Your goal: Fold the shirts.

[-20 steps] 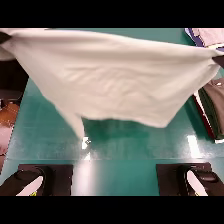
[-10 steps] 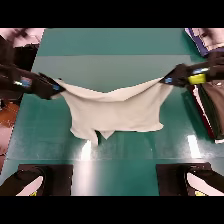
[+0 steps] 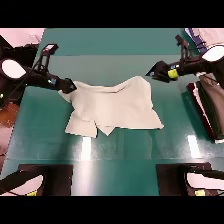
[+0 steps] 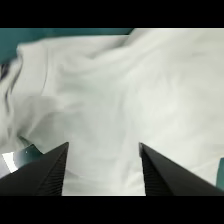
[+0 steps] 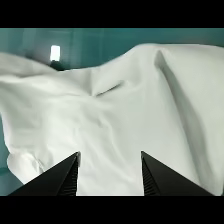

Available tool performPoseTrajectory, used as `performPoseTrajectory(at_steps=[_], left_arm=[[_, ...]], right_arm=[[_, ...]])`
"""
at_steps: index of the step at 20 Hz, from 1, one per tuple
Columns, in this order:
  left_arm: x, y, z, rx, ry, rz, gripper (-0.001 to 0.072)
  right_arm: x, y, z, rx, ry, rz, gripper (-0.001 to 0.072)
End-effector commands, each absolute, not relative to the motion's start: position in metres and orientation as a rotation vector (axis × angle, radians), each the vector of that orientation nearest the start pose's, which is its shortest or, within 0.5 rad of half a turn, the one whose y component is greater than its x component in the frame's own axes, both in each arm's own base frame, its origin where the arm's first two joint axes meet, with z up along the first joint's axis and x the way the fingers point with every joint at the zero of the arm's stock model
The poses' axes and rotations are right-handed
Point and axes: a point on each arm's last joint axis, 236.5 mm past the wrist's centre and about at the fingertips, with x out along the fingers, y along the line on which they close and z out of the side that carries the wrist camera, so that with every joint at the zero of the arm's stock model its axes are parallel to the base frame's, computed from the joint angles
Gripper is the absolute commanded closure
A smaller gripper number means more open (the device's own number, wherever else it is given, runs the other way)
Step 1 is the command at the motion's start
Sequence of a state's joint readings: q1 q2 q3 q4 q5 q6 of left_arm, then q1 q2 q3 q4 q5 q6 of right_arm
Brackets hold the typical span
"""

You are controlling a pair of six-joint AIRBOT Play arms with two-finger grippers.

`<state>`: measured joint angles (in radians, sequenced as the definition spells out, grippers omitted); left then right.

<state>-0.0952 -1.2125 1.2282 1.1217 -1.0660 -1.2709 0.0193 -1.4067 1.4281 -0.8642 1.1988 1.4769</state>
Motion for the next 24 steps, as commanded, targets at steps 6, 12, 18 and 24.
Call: performPoseTrajectory(at_steps=[6,12,18,24], left_arm=[[0.336,-0.055,0.025,-0.291,1.322,-0.473,0.0178],[0.301,-0.074,-0.062,-0.424,1.364,-0.460,0.0179],[0.291,-0.075,-0.076,-0.447,1.386,-0.441,0.0180],[0.276,-0.099,-0.085,-0.449,1.419,-0.482,0.0339]], right_arm=[[0.391,0.117,0.174,0.408,1.030,0.550,0.0284],[0.382,0.118,0.193,0.389,0.982,0.557,0.0284],[0.375,0.121,0.190,0.382,1.012,0.573,0.0284],[0.374,0.121,0.190,0.382,1.014,0.574,0.0284]])
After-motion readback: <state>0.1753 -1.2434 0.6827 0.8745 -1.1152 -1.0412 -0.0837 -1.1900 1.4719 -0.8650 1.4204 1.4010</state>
